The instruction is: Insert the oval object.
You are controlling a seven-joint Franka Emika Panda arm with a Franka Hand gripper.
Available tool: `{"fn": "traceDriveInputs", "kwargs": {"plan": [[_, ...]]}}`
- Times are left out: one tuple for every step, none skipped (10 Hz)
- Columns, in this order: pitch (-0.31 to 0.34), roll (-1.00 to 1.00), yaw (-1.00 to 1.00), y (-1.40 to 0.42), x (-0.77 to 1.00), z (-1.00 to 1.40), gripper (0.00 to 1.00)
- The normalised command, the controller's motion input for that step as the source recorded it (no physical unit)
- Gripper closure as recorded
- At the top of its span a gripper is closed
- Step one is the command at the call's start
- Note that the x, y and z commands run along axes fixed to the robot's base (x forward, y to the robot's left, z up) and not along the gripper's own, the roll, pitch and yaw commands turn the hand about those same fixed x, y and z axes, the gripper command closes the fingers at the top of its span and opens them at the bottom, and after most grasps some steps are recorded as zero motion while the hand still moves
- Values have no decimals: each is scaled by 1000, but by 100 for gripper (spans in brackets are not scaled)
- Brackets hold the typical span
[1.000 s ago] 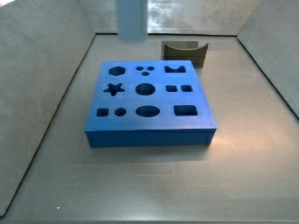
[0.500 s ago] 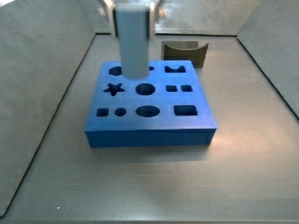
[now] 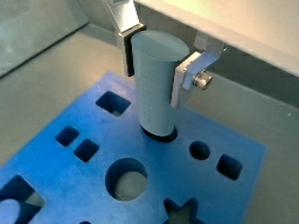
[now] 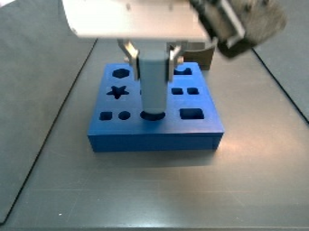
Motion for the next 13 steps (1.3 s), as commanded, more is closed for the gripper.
{"fn": "traceDriveInputs", "kwargs": {"plan": [[-86,0,0,-23,0,-534,100],[-80,0,0,-20,0,-511,100],[-90,0,0,-69,0,-483,100],[-129,30,26,-20,-143,-497,100],[-140,66,69,0,-266,-420,100],[-104,53,29,0,-209,-351,100],[-106,16,0,0,-111,-431,100],[-129,0,0,-40,0,-586,100],[-146,0,0,-54,0,-603,100],[-97,36,0,-66,11,-546,100],[-99,49,0,-54,0,-514,100],[-126,0,0,0,37,-457,100],[0,0,0,0,66,-74,100]]}}
